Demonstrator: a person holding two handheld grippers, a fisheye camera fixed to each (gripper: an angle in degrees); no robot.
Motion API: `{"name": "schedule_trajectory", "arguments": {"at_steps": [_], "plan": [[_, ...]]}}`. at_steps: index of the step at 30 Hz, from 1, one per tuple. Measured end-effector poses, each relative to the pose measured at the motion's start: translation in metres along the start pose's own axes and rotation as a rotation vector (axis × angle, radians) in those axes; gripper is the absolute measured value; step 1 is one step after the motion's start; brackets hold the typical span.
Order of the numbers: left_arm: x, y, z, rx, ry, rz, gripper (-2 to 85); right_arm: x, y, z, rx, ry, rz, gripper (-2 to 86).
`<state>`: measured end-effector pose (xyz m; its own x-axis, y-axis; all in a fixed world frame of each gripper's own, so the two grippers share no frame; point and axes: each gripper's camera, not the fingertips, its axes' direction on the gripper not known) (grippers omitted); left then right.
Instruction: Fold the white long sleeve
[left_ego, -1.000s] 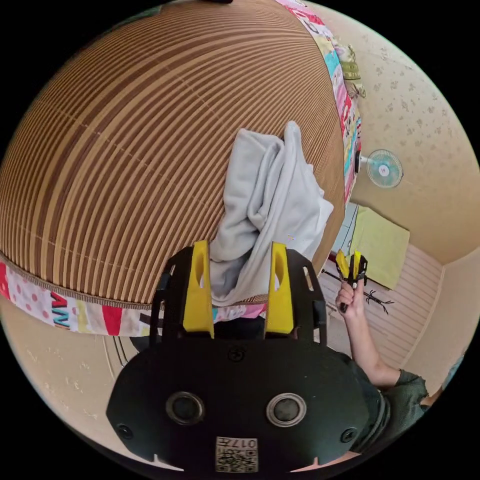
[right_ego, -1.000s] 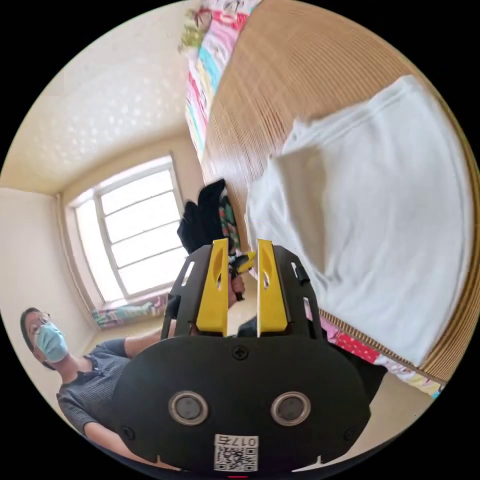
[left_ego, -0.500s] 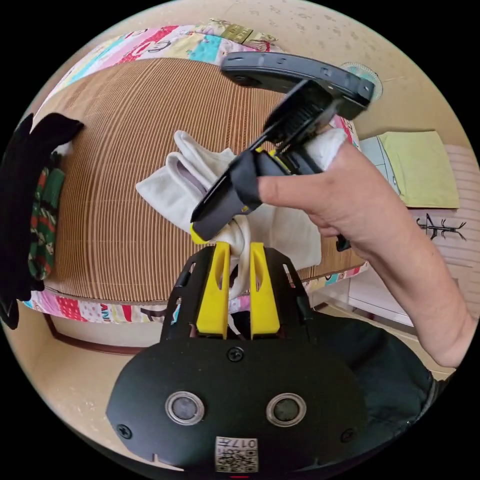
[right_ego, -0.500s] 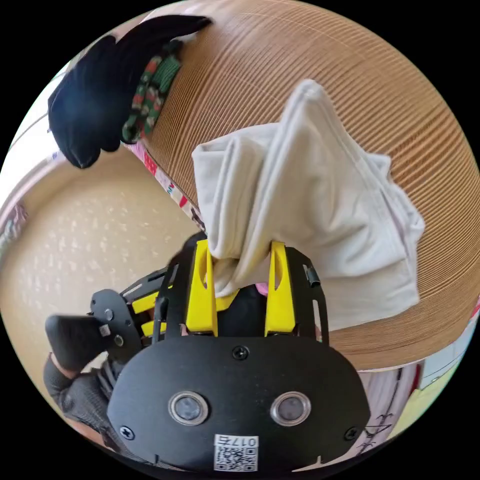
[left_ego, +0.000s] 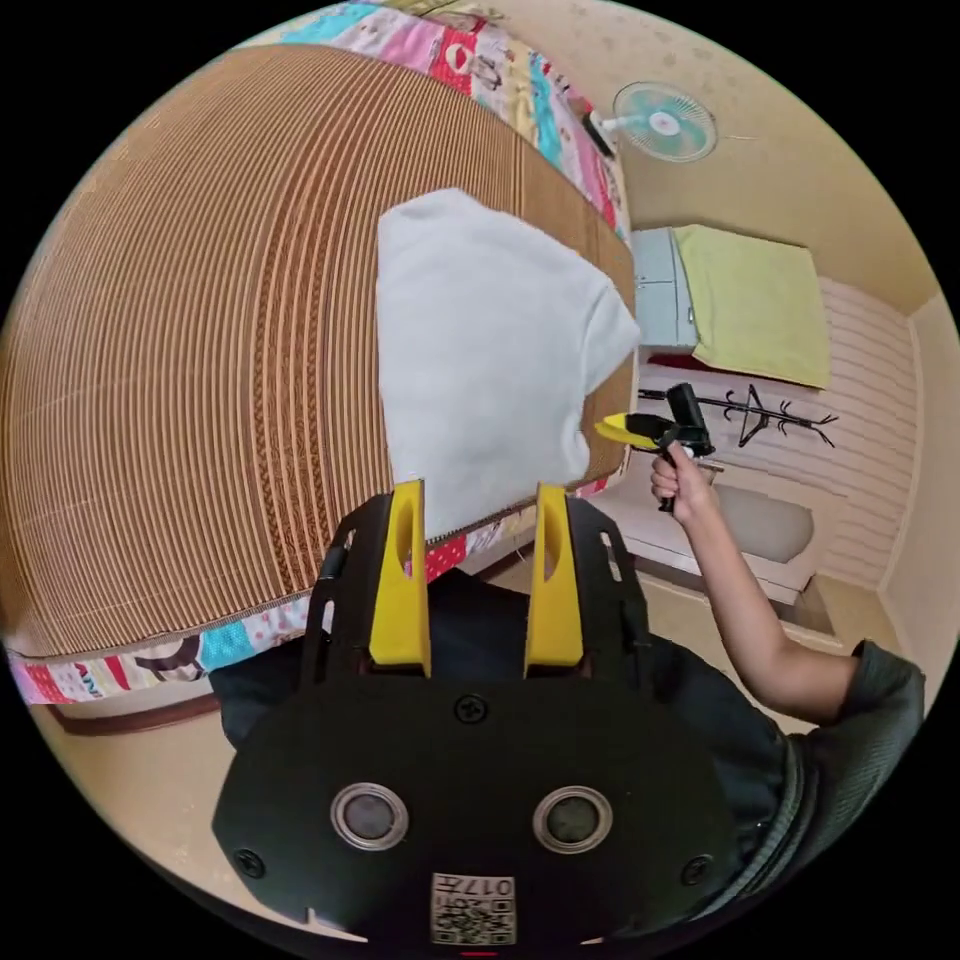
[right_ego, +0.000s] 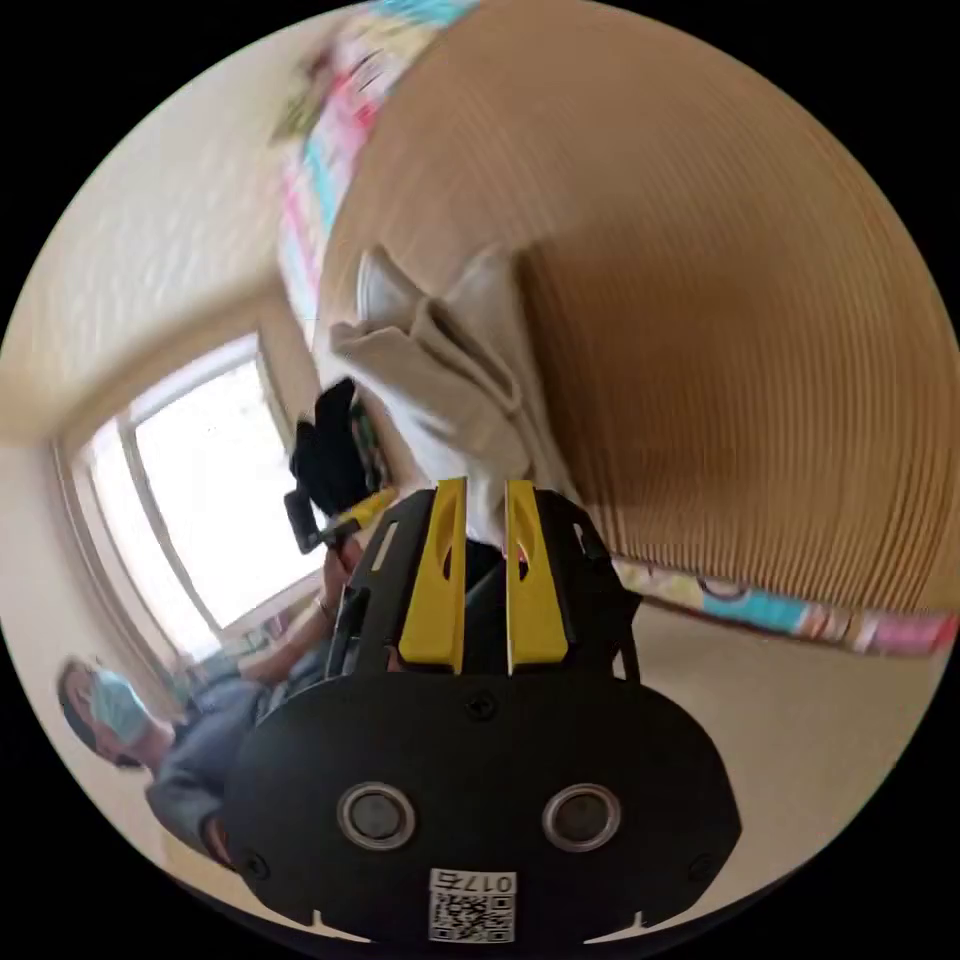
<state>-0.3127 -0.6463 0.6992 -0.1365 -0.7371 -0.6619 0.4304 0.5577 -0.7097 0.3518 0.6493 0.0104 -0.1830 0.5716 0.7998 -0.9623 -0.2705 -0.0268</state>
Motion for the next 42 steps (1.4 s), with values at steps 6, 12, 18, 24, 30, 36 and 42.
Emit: {"name": "schedule_trajectory", "arguments": {"at_steps": [6,12,18,24,30,36,42], "plan": [[-0.052,-0.040,0.099,-0.297,-0.057,-0.183,16.9,0.136,0.096,0.005,0.208,-0.396,0.248,9.0],[-0.041,-0.032,0.119,-0.346,0.250,-0.198,7.4,0.162,0.091,0.113,0.015,-0.700,0.174,21.8],[0.042,-0.003,0.103,-0.392,0.257,-0.057,6.7,0.133,0.014,0.144,0.017,-0.781,0.009,25.7],[0.097,0.010,0.061,-0.366,0.306,0.158,7.6,0.097,-0.021,0.067,0.119,-0.639,-0.260,21.6],[0.087,0.045,-0.024,-0.410,0.155,0.335,5.4,0.076,0.013,-0.103,0.411,-0.522,-0.588,19.0],[-0.067,0.109,-0.099,-0.206,0.297,-0.099,0.6,0.154,0.052,-0.248,0.653,-0.279,-0.502,16.7],[-0.218,0.252,-0.156,-0.051,0.158,-0.571,0.6,0.364,0.177,-0.148,0.963,-0.711,0.736,7.5]]}}
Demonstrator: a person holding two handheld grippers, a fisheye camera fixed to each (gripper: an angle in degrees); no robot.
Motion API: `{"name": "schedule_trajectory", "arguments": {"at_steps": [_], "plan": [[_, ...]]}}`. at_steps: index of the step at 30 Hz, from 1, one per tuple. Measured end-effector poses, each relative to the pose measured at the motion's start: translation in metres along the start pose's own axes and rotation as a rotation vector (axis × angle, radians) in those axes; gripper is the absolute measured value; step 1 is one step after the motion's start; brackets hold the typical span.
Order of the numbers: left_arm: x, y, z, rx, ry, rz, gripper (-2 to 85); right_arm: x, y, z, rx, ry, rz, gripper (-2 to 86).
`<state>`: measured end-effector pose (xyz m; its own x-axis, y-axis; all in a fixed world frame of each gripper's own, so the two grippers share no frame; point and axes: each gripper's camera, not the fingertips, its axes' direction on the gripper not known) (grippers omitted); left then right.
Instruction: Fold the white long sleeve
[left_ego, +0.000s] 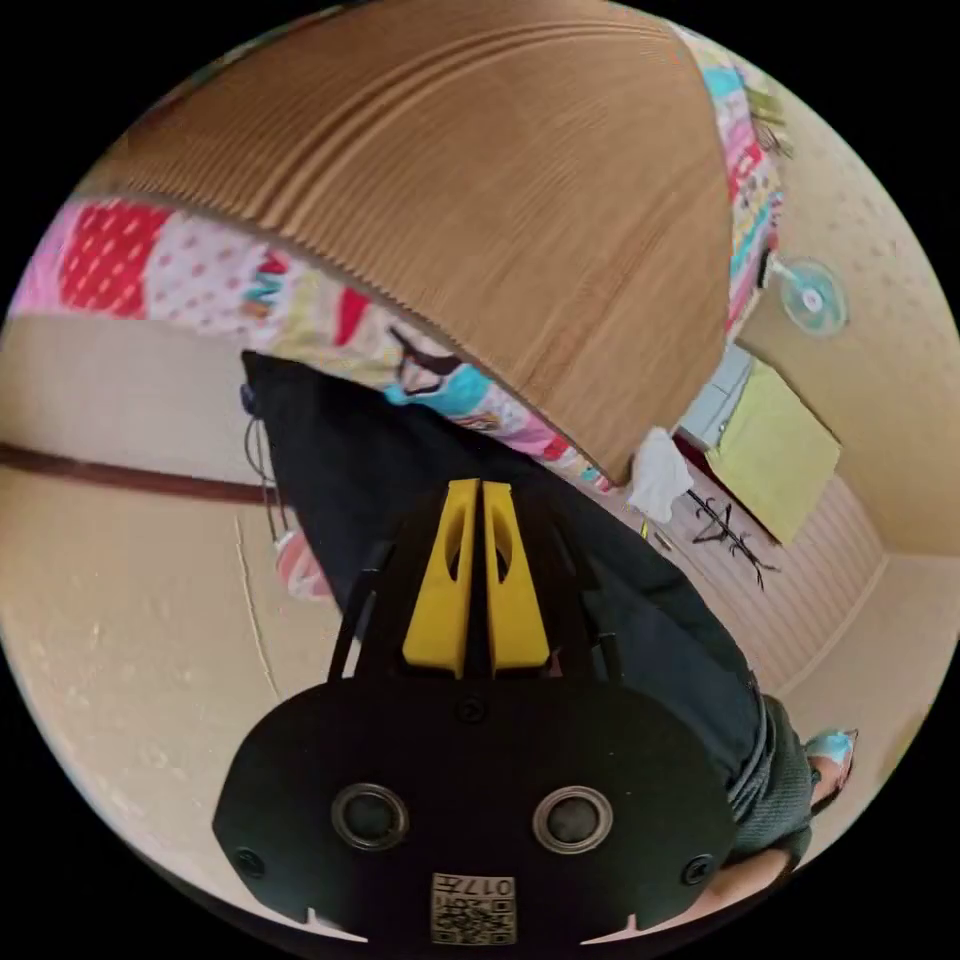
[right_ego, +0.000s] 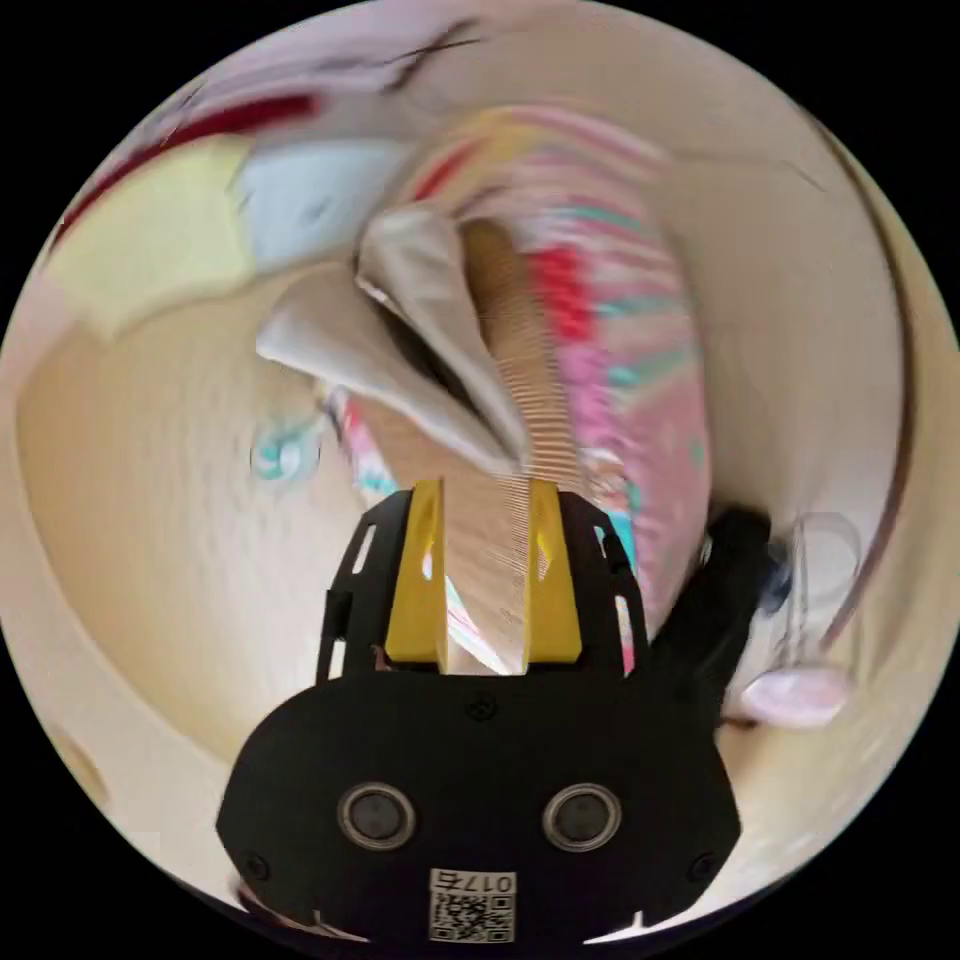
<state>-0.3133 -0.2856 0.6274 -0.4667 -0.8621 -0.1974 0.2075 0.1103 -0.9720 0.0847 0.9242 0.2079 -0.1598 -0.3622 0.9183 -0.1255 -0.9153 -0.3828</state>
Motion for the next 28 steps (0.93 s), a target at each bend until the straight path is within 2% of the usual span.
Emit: {"name": "schedule_trajectory", "arguments": {"at_steps": [1,3,6,9,12,14,16,18,19,21,23,25,28], "plan": [[-0.035,0.021,-0.010,0.024,-0.007,-0.100,1.8,0.026,0.013,-0.005,0.052,-0.046,0.066,5.4],[-0.078,0.055,-0.022,0.075,0.026,-0.223,2.7,0.122,0.067,0.003,0.183,-0.283,0.181,2.0],[-0.123,0.104,-0.031,0.179,0.111,-0.323,2.9,0.220,0.126,0.055,0.112,-0.477,0.279,1.0],[-0.141,0.129,-0.032,0.255,0.173,-0.319,2.5,0.274,0.174,0.105,0.002,-0.438,0.300,0.6],[-0.134,0.129,-0.037,0.293,0.156,-0.193,1.9,0.301,0.197,0.138,-0.010,-0.489,0.300,0.5],[-0.101,0.119,-0.054,0.288,0.003,0.028,1.4,0.300,0.198,0.152,0.010,-0.553,0.278,0.4],[-0.064,0.117,-0.072,0.298,-0.126,0.232,2.1,0.284,0.191,0.168,-0.048,-0.567,0.216,0.4],[-0.027,0.130,-0.100,0.380,-0.268,0.384,4.2,0.239,0.177,0.189,-0.208,-0.478,0.047,0.3],[-0.007,0.145,-0.123,0.487,-0.350,0.442,6.3,0.226,0.174,0.194,-0.248,-0.442,-0.005,0.3],[0.011,0.176,-0.165,0.709,-0.414,0.477,8.2,0.176,0.173,0.216,-0.398,-0.281,-0.202,0.3],[0.015,0.219,-0.218,0.995,-0.416,0.459,10.1,0.148,0.180,0.233,-0.489,-0.193,-0.307,0.3],[0.008,0.237,-0.250,1.117,-0.429,0.408,12.7,0.132,0.192,0.247,-0.552,-0.167,-0.376,0.4],[-0.012,0.226,-0.276,1.093,-0.487,0.320,16.8,0.129,0.214,0.261,-0.582,-0.240,-0.425,0.4]]}}
